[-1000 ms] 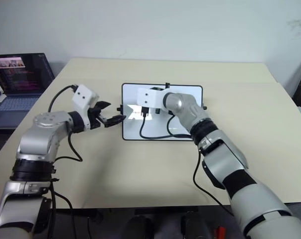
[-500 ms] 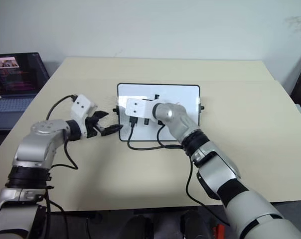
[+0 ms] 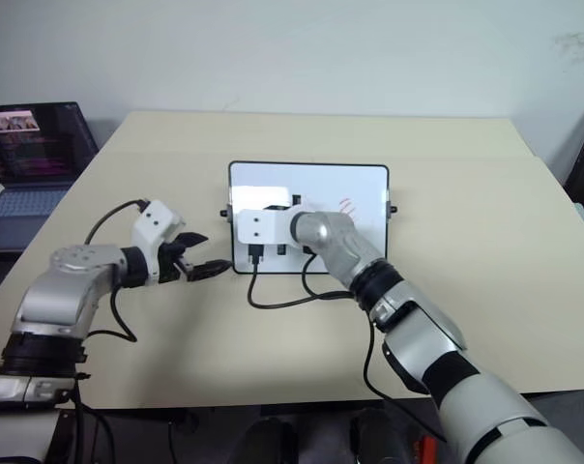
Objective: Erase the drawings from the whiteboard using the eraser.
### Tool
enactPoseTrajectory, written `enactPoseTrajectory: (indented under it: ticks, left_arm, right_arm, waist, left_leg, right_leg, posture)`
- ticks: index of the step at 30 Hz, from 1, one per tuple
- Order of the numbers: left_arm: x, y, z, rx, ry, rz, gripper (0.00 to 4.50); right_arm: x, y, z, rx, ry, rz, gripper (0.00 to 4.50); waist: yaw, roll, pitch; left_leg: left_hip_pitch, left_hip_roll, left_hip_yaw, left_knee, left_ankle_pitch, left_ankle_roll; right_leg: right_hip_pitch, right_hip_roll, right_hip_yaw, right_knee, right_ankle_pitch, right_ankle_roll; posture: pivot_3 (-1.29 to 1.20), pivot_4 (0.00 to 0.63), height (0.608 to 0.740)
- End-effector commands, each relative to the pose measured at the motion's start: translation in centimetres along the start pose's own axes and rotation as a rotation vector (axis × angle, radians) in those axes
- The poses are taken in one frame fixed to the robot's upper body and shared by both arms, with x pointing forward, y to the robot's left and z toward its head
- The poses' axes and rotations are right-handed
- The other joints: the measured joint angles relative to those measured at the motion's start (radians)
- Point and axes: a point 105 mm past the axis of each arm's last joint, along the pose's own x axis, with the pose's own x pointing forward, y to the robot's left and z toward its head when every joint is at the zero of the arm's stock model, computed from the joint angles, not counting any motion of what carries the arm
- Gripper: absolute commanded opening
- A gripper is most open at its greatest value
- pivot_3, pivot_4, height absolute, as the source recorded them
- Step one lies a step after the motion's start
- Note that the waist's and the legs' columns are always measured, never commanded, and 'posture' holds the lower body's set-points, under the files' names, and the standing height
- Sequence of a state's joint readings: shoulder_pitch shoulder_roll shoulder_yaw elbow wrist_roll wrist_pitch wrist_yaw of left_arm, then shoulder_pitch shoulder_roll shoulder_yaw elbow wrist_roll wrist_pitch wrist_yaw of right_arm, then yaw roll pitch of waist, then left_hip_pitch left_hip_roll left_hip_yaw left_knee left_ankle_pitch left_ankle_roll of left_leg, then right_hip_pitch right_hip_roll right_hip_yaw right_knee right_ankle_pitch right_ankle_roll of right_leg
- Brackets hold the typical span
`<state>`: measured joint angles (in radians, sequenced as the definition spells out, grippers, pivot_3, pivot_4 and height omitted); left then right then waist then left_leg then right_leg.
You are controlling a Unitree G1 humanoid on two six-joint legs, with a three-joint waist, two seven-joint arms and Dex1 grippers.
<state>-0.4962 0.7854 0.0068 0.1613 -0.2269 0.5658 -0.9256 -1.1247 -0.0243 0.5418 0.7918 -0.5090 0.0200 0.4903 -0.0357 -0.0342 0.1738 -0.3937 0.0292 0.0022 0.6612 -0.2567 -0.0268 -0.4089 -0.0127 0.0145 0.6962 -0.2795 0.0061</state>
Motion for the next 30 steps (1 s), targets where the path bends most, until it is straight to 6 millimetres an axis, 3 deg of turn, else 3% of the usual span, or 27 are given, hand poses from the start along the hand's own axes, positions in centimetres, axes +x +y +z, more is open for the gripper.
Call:
enactPoseTrajectory:
  ticks: [1, 7, 15, 18, 19, 23, 25, 27, 30]
  left_arm:
    - [-0.7, 0.2, 0.9, 0.057, -0.012, 0.011, 4.50]
    - [-0.7, -0.3, 0.5, 0.064, 0.000, -0.008, 4.50]
    - [-0.8, -0.7, 0.6, 0.068, -0.003, -0.015, 4.50]
    - [-0.7, -0.8, 0.8, 0.070, -0.010, -0.017, 4.50]
    - [-0.6, -0.8, 0.8, 0.071, -0.011, -0.018, 4.50]
    - [-0.4, -1.0, 1.0, 0.075, -0.014, -0.028, 4.50]
    - [-0.3, -1.1, 1.0, 0.077, -0.015, -0.036, 4.50]
    - [-0.2, -1.2, 1.0, 0.078, -0.017, -0.042, 4.50]
    - [-0.2, -1.3, 1.1, 0.080, -0.019, -0.047, 4.50]
  right_arm:
    - [0.0, -2.2, -0.1, 0.005, 0.017, -0.093, 1.32]
    - [0.6, -3.2, 1.2, -0.004, -0.002, -0.127, 1.32]
    - [0.5, 1.3, -2.7, 0.022, 0.119, 0.114, 1.32]
    - [0.1, 1.9, -3.5, 0.023, 0.134, 0.154, 1.32]
    - [0.0, 1.6, -3.4, 0.022, 0.129, 0.136, 1.32]
    - [-0.4, -3.9, -1.6, 0.005, 0.060, -0.132, 1.32]
    - [-0.6, -5.4, -1.0, 0.009, 0.041, -0.205, 1.32]
    - [-0.7, -5.8, -1.1, 0.009, 0.045, -0.215, 1.32]
    - [-0.5, -4.4, -2.3, 0.009, 0.085, -0.138, 1.32]
  waist:
    - [0.000, 0.000, 0.000]
    - [0.000, 0.000, 0.001]
    - [0.001, 0.000, 0.001]
    - [0.004, 0.000, 0.001]
    - [0.004, 0.000, 0.001]
    - [0.005, 0.001, 0.001]
    - [0.005, 0.001, 0.002]
    - [0.005, 0.001, 0.002]
    - [0.002, 0.001, 0.002]
  left_leg:
    - [0.000, 0.000, 0.000, 0.000, 0.000, 0.000]
    - [-0.003, 0.000, 0.000, -0.001, 0.000, 0.000]
    - [-0.003, 0.000, 0.000, -0.001, 0.000, 0.000]
    - [0.000, 0.000, -0.001, -0.001, 0.000, 0.000]
    - [0.001, 0.000, -0.001, -0.001, 0.000, 0.000]
    - [0.002, 0.000, -0.001, 0.000, 0.000, 0.000]
    - [0.002, 0.000, -0.001, 0.000, 0.000, 0.000]
    - [0.000, 0.000, -0.001, 0.000, 0.000, 0.000]
    - [-0.001, 0.000, 0.000, -0.002, 0.000, 0.000]
  right_leg:
    - [0.000, 0.000, 0.000, 0.000, 0.000, 0.000]
    - [-0.002, 0.000, 0.000, -0.001, 0.000, -0.001]
    - [-0.002, 0.000, 0.000, -0.002, -0.001, -0.001]
    - [0.001, 0.000, -0.001, -0.002, -0.001, -0.001]
    - [0.003, 0.000, -0.001, -0.002, -0.001, -0.001]
    - [0.003, 0.000, -0.001, -0.002, -0.001, -0.001]
    - [0.003, 0.000, -0.001, -0.002, -0.001, -0.001]
    - [0.002, 0.000, -0.001, -0.002, -0.001, -0.001]
    - [0.001, -0.001, -0.001, -0.004, -0.001, -0.001]
  posture:
    - [0.00, 0.150, 0.740]
    - [0.00, 0.150, 0.740]
    - [0.00, 0.150, 0.740]
    - [0.00, 0.150, 0.740]
    - [0.00, 0.150, 0.740]
    - [0.00, 0.150, 0.740]
    - [0.00, 0.150, 0.740]
    - [0.00, 0.150, 0.740]
    - [0.00, 0.150, 0.740]
